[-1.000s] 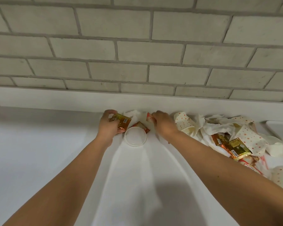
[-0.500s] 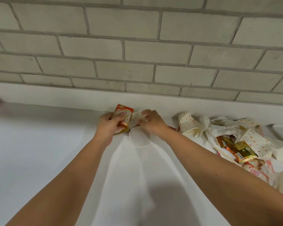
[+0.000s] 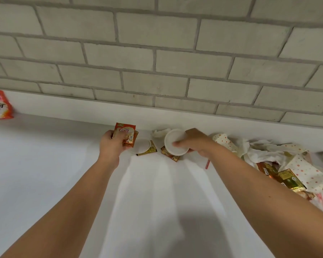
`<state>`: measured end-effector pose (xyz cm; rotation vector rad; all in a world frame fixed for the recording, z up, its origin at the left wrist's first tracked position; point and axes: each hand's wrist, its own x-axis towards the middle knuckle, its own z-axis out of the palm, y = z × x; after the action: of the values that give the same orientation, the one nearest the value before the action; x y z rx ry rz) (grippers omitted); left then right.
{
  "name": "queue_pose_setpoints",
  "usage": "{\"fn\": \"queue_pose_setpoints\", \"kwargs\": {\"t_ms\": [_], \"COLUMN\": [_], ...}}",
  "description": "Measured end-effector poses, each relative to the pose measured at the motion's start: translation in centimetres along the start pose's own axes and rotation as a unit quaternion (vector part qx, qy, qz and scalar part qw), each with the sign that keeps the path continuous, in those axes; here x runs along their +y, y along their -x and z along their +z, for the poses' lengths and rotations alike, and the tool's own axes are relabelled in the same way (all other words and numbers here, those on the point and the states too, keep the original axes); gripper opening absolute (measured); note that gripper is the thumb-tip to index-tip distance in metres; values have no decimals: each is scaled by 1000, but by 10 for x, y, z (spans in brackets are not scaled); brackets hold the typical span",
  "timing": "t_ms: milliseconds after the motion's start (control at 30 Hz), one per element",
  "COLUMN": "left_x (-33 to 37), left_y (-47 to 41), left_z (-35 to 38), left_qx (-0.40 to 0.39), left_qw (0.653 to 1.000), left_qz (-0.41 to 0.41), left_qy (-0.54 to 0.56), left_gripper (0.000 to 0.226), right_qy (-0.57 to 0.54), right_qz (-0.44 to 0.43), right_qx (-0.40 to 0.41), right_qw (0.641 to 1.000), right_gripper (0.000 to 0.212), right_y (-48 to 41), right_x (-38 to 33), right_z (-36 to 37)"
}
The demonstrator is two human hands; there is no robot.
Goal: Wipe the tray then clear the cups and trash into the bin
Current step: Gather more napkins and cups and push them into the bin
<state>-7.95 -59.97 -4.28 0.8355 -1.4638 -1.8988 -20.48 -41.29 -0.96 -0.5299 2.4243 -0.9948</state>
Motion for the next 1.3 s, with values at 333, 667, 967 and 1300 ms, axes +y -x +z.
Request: {"fn": "queue_pose_setpoints", "kwargs": {"t_ms": [333, 667, 967, 1300], "left_x": [-3, 0, 6, -6], "left_y": [5, 16, 45, 124], "left_z": [9, 11, 41, 135], "left_qx": [-16, -20, -107, -326], "left_qw": [1000, 999, 986, 896], "left_qz": [4, 9, 4, 81], "left_qy": [-8, -49, -125, -291], "left_gripper": [9, 15, 17, 5], "right_qy": [180, 83, -23, 27], "right_qz": [3, 43, 23, 84], "right_qx": [-4, 14, -37, 5], "right_qw": [984, 996, 999, 996], "right_gripper": [76, 61, 59, 49], "right_y": [-6, -1, 54, 170], "right_x": [6, 10, 28, 77], "right_z": [36, 40, -8, -100]}}
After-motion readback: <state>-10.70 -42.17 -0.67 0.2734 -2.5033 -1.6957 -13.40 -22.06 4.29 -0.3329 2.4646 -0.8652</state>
